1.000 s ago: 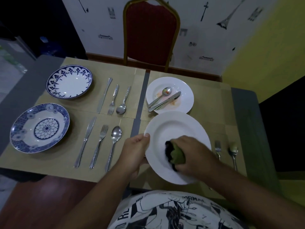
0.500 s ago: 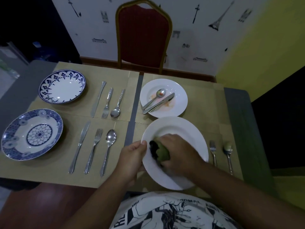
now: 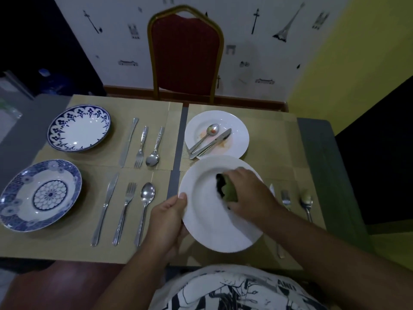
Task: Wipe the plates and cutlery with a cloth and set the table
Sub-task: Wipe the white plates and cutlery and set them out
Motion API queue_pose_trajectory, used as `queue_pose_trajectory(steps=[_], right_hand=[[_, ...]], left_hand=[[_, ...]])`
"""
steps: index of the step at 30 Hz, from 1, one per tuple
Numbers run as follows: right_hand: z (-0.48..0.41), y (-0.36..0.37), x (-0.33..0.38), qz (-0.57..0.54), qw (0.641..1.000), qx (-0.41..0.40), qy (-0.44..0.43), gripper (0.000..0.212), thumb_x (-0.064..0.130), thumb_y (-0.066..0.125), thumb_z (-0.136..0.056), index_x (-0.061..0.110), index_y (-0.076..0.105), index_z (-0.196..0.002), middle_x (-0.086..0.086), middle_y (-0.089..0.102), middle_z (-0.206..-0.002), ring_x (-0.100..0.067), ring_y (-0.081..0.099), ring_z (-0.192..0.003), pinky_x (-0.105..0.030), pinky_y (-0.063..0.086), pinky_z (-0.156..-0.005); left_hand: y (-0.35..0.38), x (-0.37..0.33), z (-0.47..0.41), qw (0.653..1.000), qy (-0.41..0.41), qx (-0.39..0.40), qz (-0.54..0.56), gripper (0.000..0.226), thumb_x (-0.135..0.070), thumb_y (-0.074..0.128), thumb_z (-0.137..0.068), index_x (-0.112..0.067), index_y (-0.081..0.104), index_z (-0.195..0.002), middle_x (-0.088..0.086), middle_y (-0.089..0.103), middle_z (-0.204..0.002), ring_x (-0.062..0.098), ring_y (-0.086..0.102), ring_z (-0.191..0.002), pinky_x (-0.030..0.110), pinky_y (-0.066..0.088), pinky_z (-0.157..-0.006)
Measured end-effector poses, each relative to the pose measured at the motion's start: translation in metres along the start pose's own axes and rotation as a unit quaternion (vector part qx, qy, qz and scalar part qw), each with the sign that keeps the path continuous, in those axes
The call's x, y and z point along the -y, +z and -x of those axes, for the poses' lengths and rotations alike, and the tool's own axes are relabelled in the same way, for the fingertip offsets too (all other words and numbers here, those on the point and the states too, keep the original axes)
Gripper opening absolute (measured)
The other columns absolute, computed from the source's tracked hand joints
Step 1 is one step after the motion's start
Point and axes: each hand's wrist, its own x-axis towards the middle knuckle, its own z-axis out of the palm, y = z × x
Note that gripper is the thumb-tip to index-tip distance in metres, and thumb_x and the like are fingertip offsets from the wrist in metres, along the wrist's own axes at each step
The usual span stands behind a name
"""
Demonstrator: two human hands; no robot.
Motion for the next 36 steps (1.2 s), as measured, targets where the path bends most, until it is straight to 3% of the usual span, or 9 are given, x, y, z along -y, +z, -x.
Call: queue_pose_trajectory(steps=[3,8,14,16,18,21,25,30,36], right_hand=[[0.025,0.007,-0.006,0.046,0.999,0.027,0.002,0.057,0.03,0.075,-0.067,0.024,0.051,-0.118,0.001,0.049,-0.113,-0.022,0.048,-0.106,-0.043,0.047,-0.083],[0.052,0.037,0.004,-0.105,0.987,0.118,-0.041,0.055,0.028,0.071,-0.063,0.031,0.053,-0.115,0.009,0.049,-0.108,-0.013,0.048,-0.102,-0.035,0.047,-0.082],[0.054,0.029,0.001,-0.157,0.986,0.05,0.014,0.063,0.029,0.066,-0.065,0.033,0.051,-0.126,0.014,0.05,-0.115,-0.009,0.047,-0.111,-0.027,0.043,-0.092],[0.052,0.026,-0.004,-0.149,0.988,0.013,0.044,0.058,0.021,0.07,-0.067,0.027,0.056,-0.123,0.01,0.054,-0.113,-0.011,0.052,-0.109,-0.01,0.026,-0.102],[0.051,0.023,-0.008,-0.13,0.989,-0.014,0.076,0.052,0.015,0.074,-0.067,0.02,0.06,-0.117,0.003,0.059,-0.108,-0.015,0.056,-0.105,0.005,-0.001,-0.093],[0.053,0.023,-0.012,-0.144,0.985,-0.012,0.098,0.045,0.012,0.075,-0.067,0.018,0.061,-0.109,0.0,0.061,-0.101,-0.019,0.059,-0.101,0.006,-0.002,-0.092],[0.054,0.029,-0.015,-0.145,0.984,-0.002,0.1,0.049,0.013,0.075,-0.066,0.018,0.061,-0.113,0.001,0.06,-0.105,-0.015,0.057,-0.102,0.009,-0.003,-0.09],[0.053,0.039,-0.021,-0.179,0.977,0.022,0.113,0.06,0.018,0.067,-0.063,0.027,0.056,-0.122,0.006,0.054,-0.113,-0.011,0.05,-0.107,-0.025,0.043,-0.089],[0.051,0.04,-0.027,-0.179,0.978,0.052,0.095,0.066,0.013,0.06,-0.07,0.025,0.048,-0.134,0.004,0.051,-0.122,-0.013,0.047,-0.116,-0.028,0.04,-0.099]], left_hand=[[-0.002,0.003,-0.008,1.0,0.004,-0.015,0.002,0.027,-0.023,0.057,-0.101,-0.011,0.079,-0.091,0.019,0.077,-0.096,0.03,0.071,-0.085,0.045,0.059,-0.08],[-0.005,0.029,-0.02,0.999,-0.038,-0.008,-0.016,0.028,-0.027,0.056,-0.101,-0.009,0.075,-0.111,0.014,0.078,-0.097,0.034,0.074,-0.092,0.039,0.06,-0.074],[-0.014,0.035,-0.034,0.996,-0.077,-0.019,-0.044,0.025,-0.028,0.054,-0.102,-0.013,0.073,-0.109,0.013,0.078,-0.097,0.033,0.073,-0.087,0.032,0.057,-0.06],[-0.014,0.037,-0.036,0.994,-0.101,-0.018,-0.041,0.026,-0.028,0.053,-0.102,-0.012,0.071,-0.11,0.012,0.074,-0.09,0.032,0.067,-0.076,0.031,0.052,-0.055],[-0.012,0.038,-0.038,0.992,-0.114,-0.019,-0.044,0.027,-0.026,0.051,-0.102,-0.008,0.069,-0.108,0.011,0.065,-0.075,0.024,0.056,-0.058,0.024,0.044,-0.046],[-0.013,0.039,-0.041,0.989,-0.119,-0.027,-0.086,0.029,-0.026,0.048,-0.101,-0.005,0.068,-0.1,0.009,0.062,-0.07,0.021,0.054,-0.05,0.021,0.039,-0.042],[-0.014,0.035,-0.043,0.985,-0.122,-0.024,-0.117,0.037,-0.036,0.045,-0.103,-0.008,0.068,-0.108,0.014,0.072,-0.094,0.025,0.065,-0.073,0.025,0.048,-0.054],[-0.011,0.03,-0.035,0.989,-0.083,-0.02,-0.124,0.031,-0.032,0.042,-0.105,-0.014,0.063,-0.119,0.008,0.069,-0.111,0.025,0.066,-0.099,0.033,0.054,-0.076],[-0.008,0.043,-0.02,0.936,0.034,-0.001,-0.35,0.053,-0.043,0.041,-0.103,-0.025,0.036,-0.153,0.003,0.049,-0.15,0.025,0.049,-0.133,0.046,0.04,-0.112]])
